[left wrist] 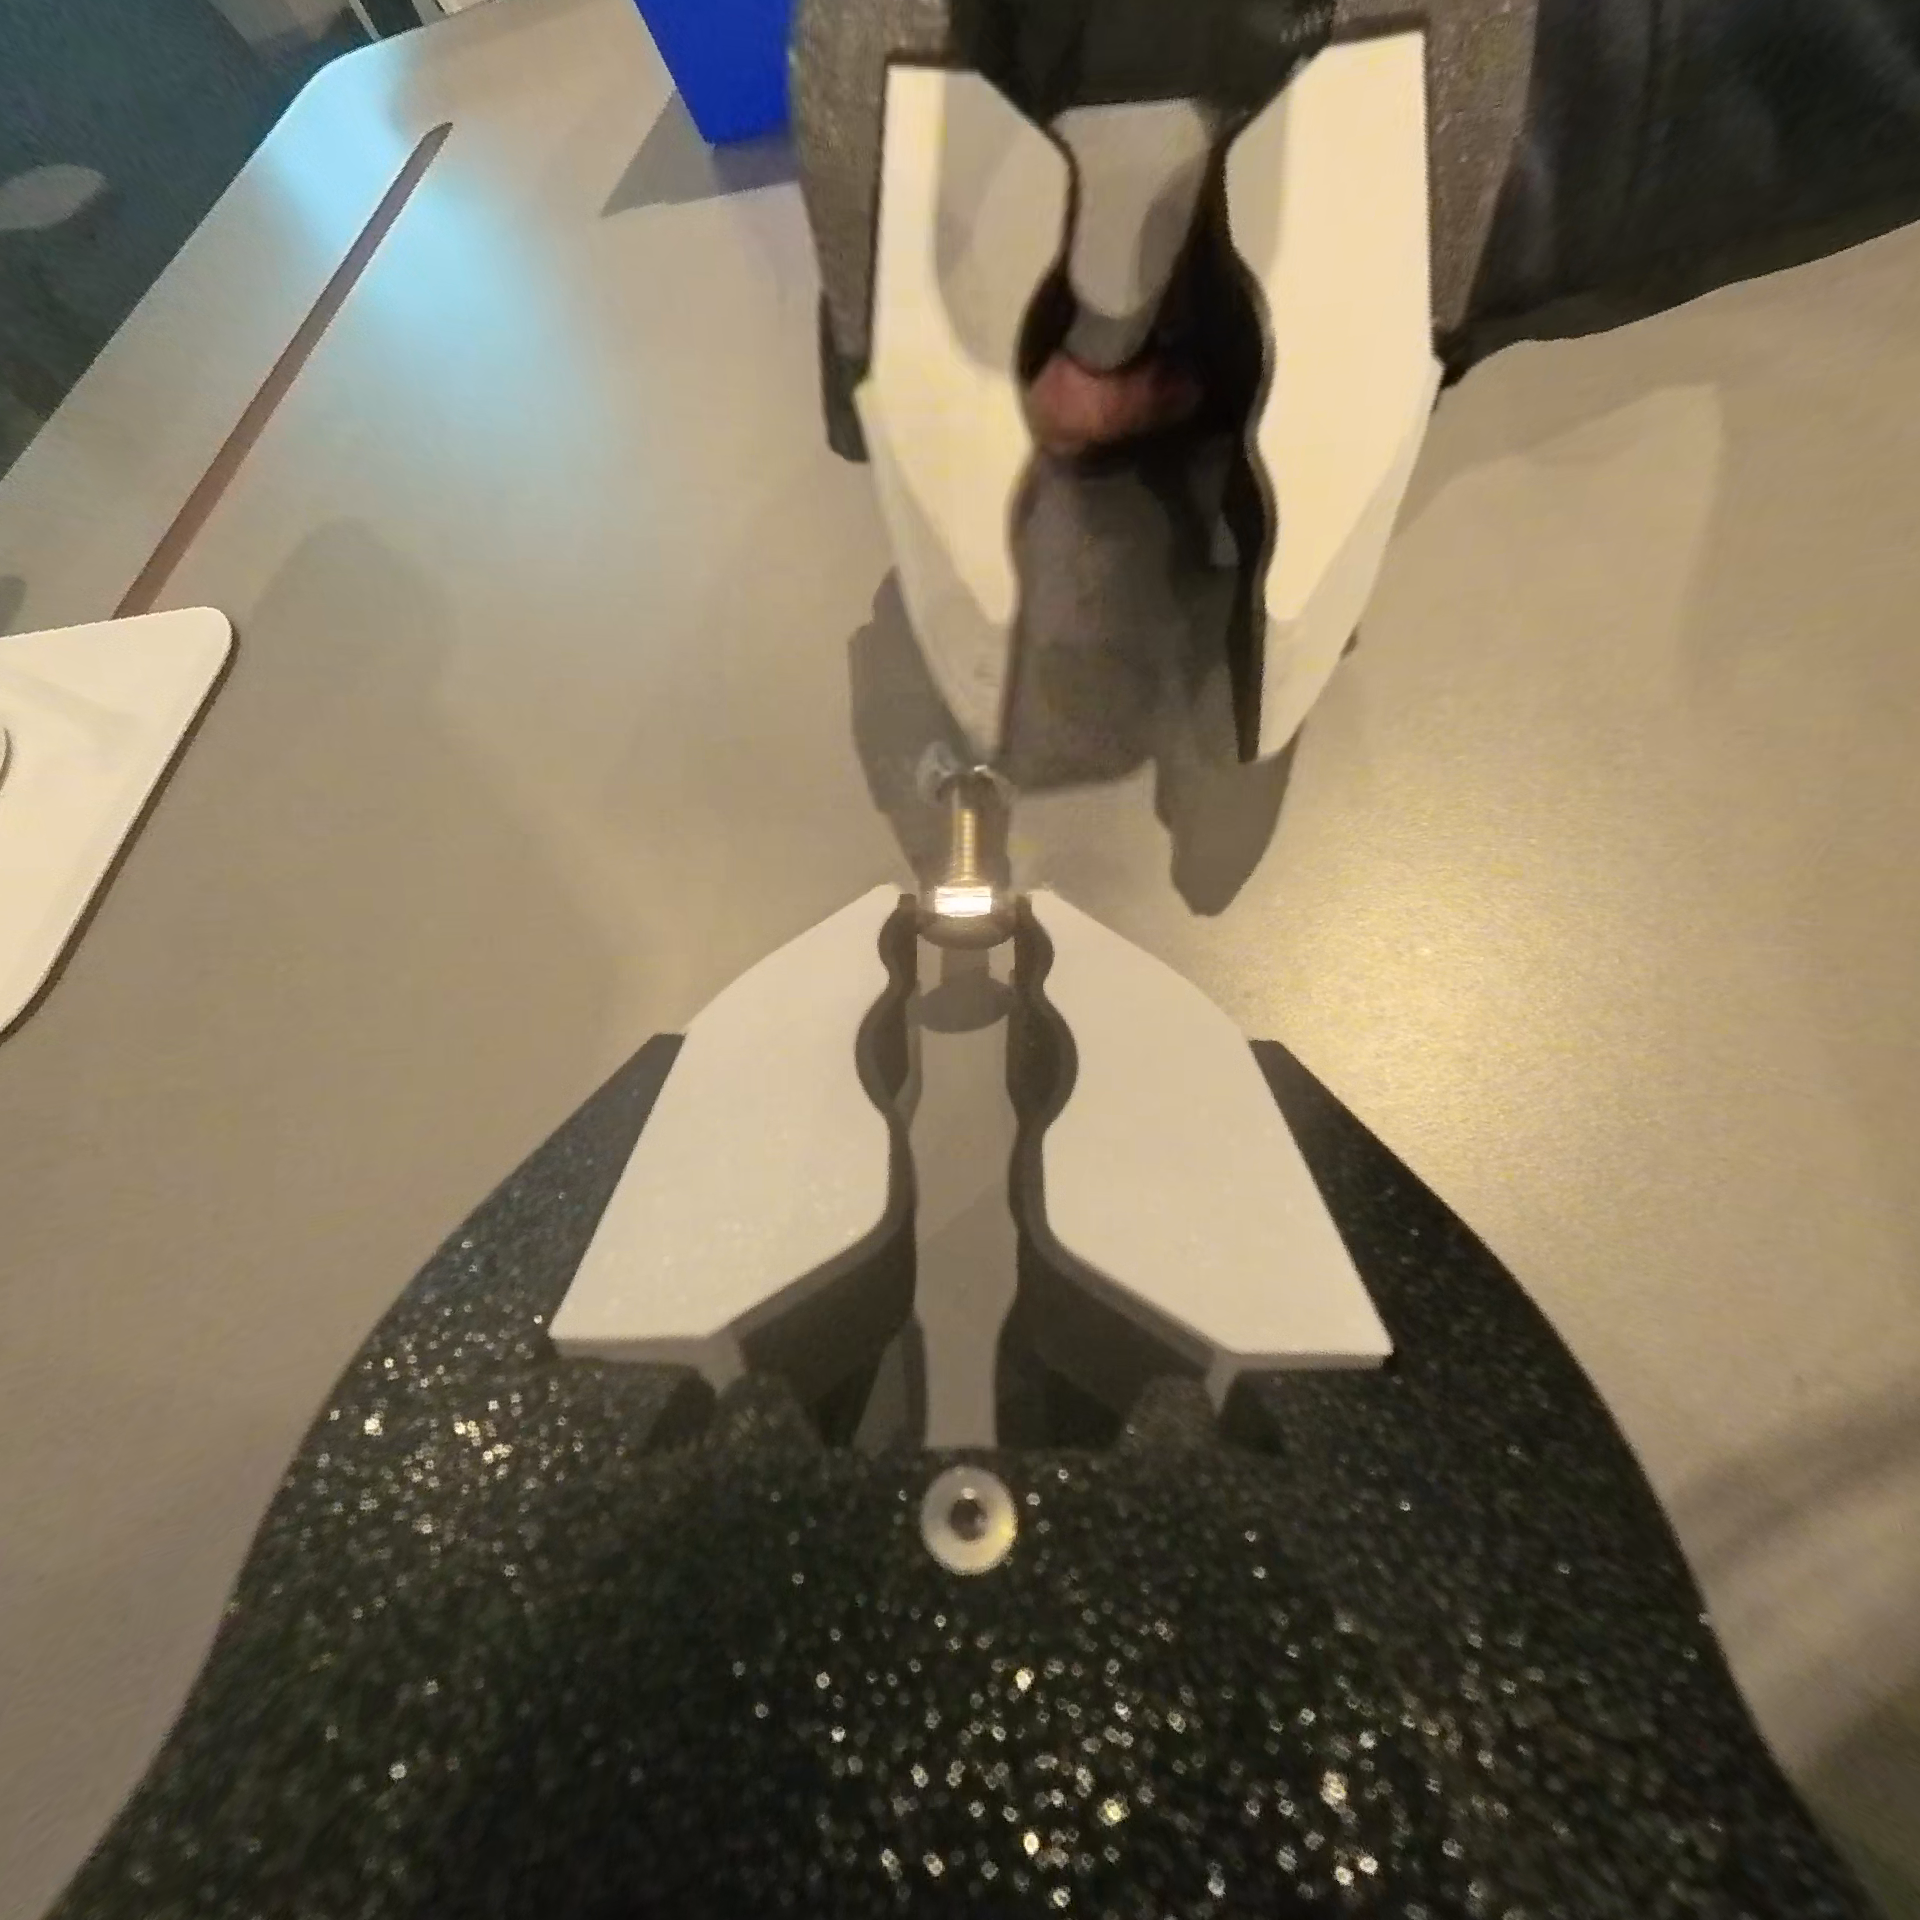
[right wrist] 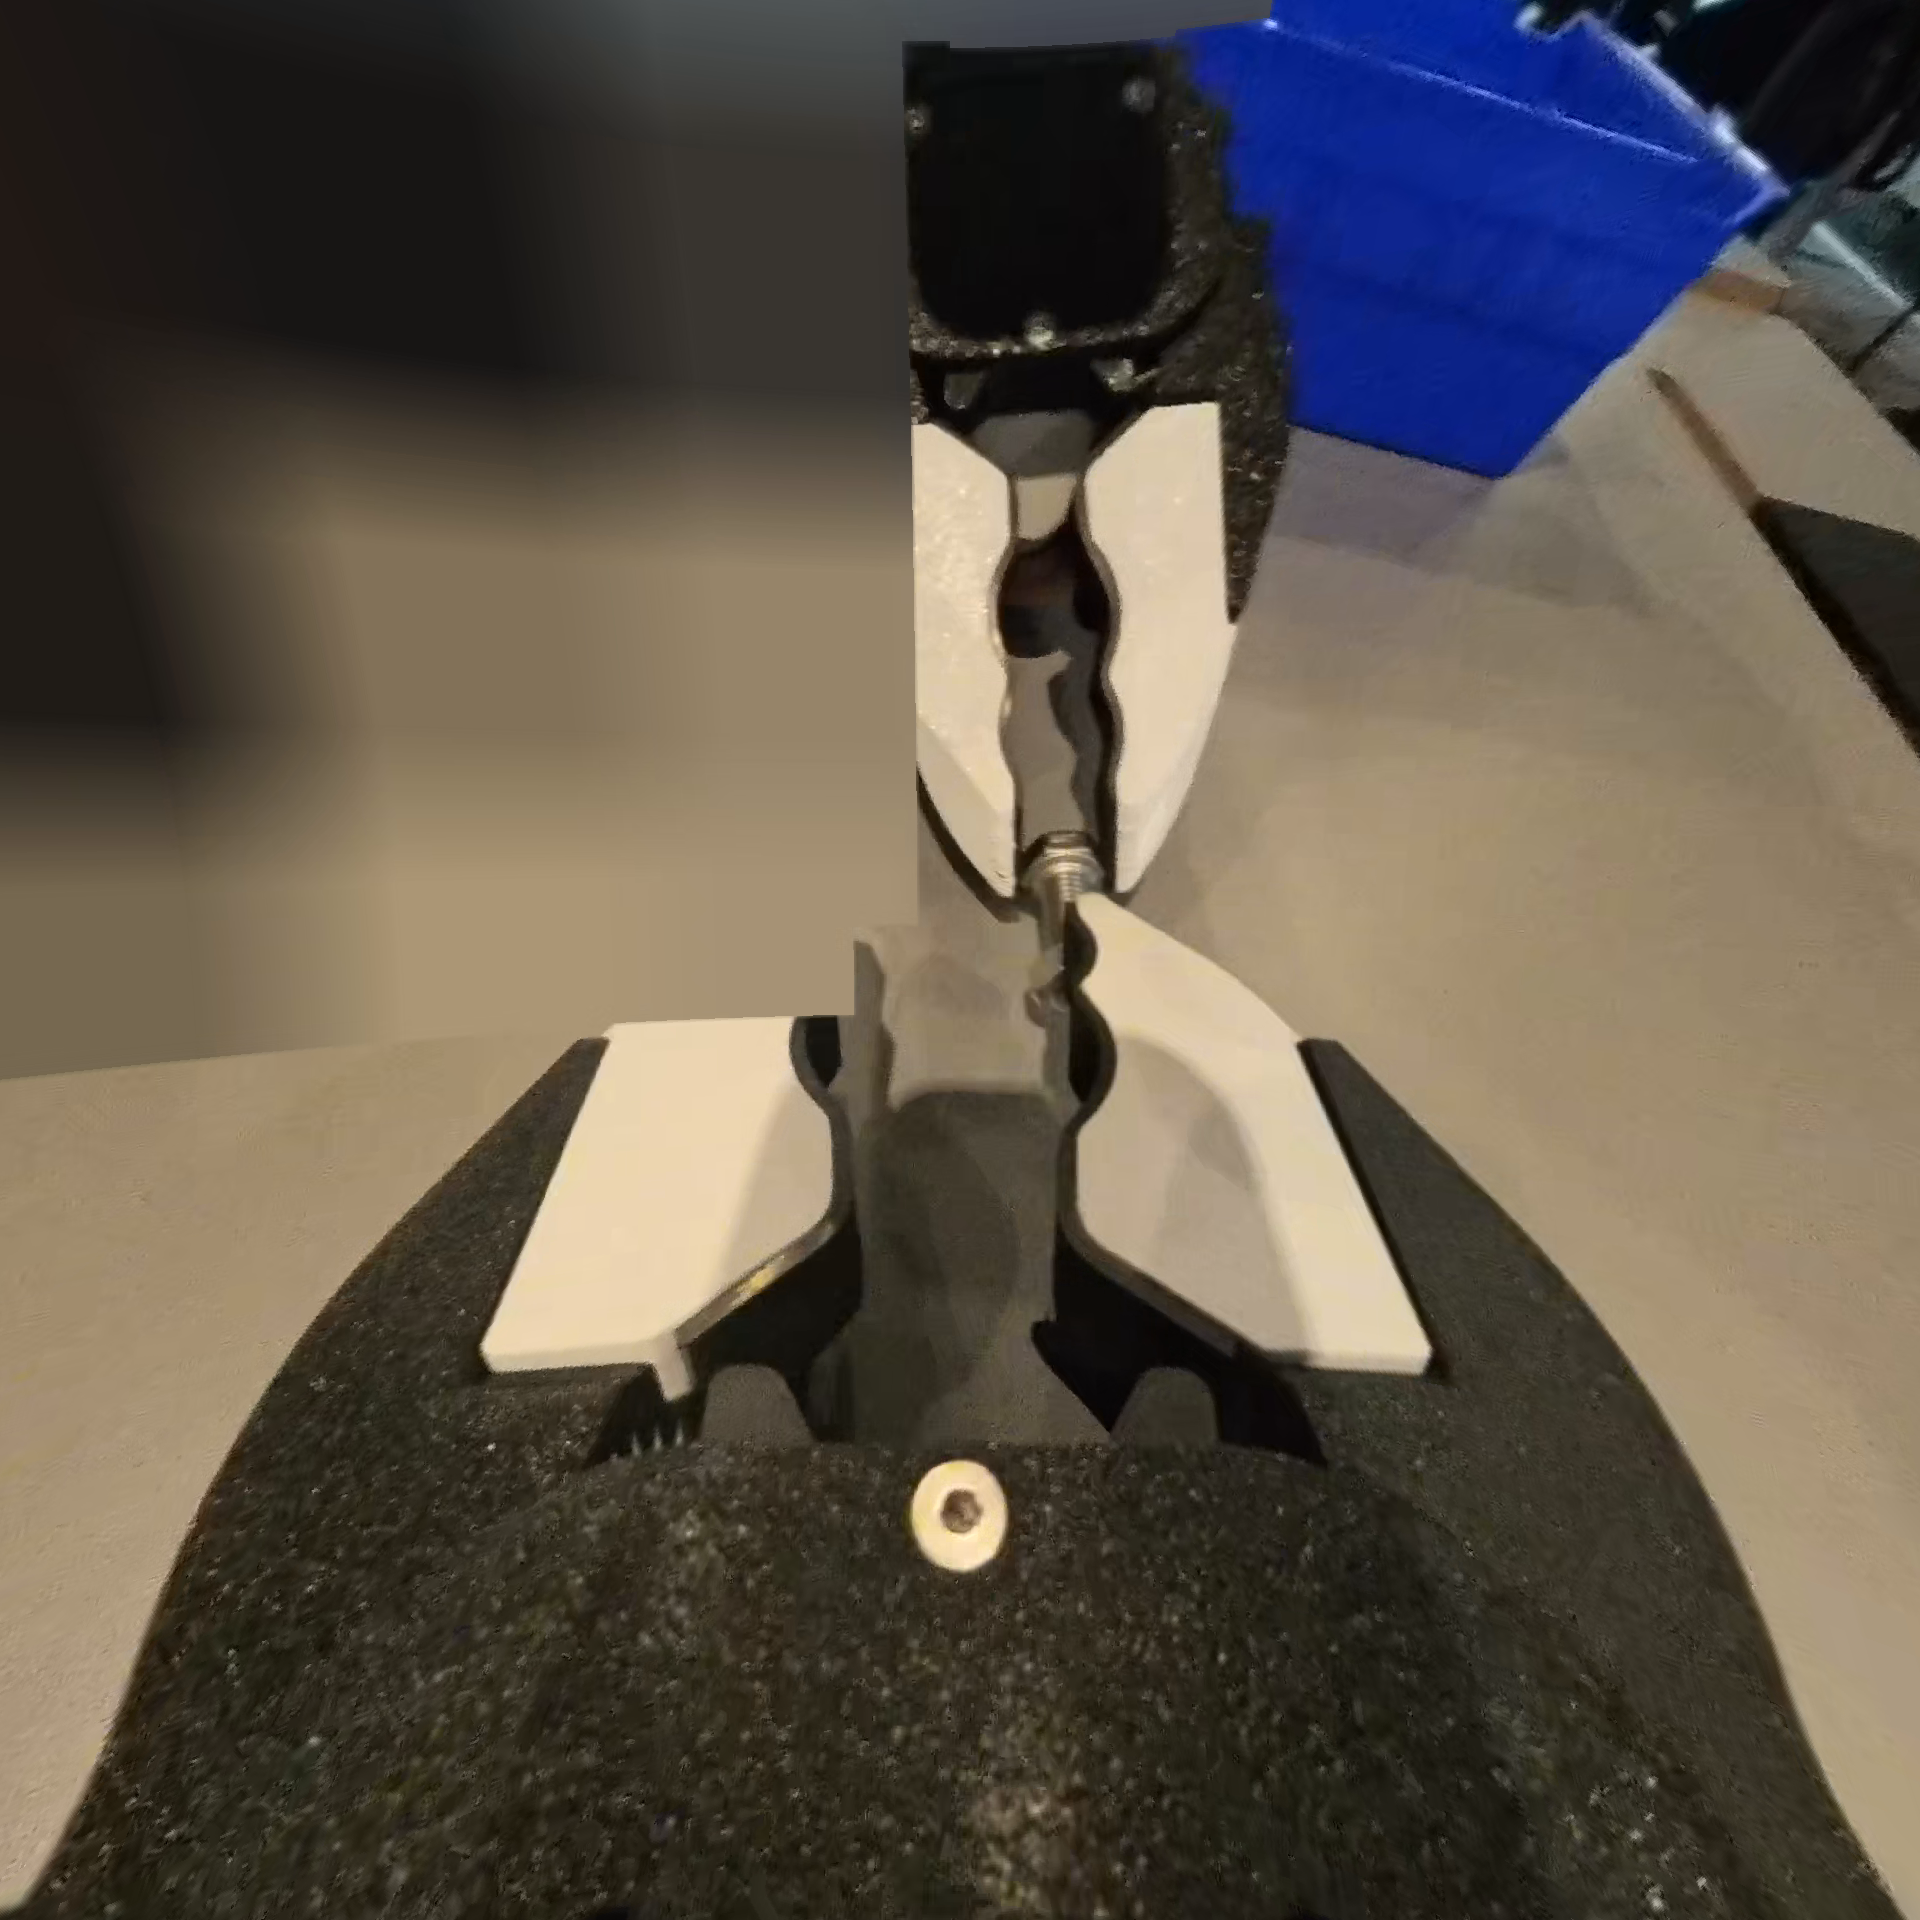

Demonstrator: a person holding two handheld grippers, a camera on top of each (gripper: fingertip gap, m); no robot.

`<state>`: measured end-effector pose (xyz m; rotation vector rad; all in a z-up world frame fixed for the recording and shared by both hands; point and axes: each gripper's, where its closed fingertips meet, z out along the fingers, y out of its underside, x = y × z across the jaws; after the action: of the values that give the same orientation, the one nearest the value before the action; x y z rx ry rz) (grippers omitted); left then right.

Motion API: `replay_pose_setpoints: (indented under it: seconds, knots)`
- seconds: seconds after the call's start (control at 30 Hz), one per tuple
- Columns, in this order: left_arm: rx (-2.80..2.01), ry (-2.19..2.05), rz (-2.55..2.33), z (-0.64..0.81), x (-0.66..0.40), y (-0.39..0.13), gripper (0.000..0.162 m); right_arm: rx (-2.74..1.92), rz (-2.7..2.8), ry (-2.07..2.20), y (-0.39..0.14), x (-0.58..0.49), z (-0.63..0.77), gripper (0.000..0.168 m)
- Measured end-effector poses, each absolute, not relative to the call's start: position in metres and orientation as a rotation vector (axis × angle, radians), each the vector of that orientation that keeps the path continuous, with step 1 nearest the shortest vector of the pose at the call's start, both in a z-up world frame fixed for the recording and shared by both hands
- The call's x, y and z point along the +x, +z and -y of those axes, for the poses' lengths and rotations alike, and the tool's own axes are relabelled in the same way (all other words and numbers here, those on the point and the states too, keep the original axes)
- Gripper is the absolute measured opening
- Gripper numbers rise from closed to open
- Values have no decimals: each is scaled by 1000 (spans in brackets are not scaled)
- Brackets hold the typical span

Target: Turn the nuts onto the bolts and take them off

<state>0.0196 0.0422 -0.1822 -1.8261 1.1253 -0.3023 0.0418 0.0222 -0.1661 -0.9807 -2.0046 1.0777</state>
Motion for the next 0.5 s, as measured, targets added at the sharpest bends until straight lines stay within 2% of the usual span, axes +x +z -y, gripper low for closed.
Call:
replay_pose_setpoints:
  seconds: [0.1, 0.23, 0.37, 0.5]
  knots:
    - [-1826, -302, -1126, -42, 20, -182, 17, -1004, 2020, 1021, -172, 40, -25, 43]
    - [-1826, -302, -1125, -42, 20, -182, 17, -982, 2138, 1038, -181, 48, -14, 21]
    - [-1829, -306, -1124, -42, 19, -182, 17, -989, 1990, 1076, -165, 40, -23, 46]
    - [-1828, -305, -1125, -42, 19, -182, 17, -1028, 2011, 1000, -173, 38, -28, 51]
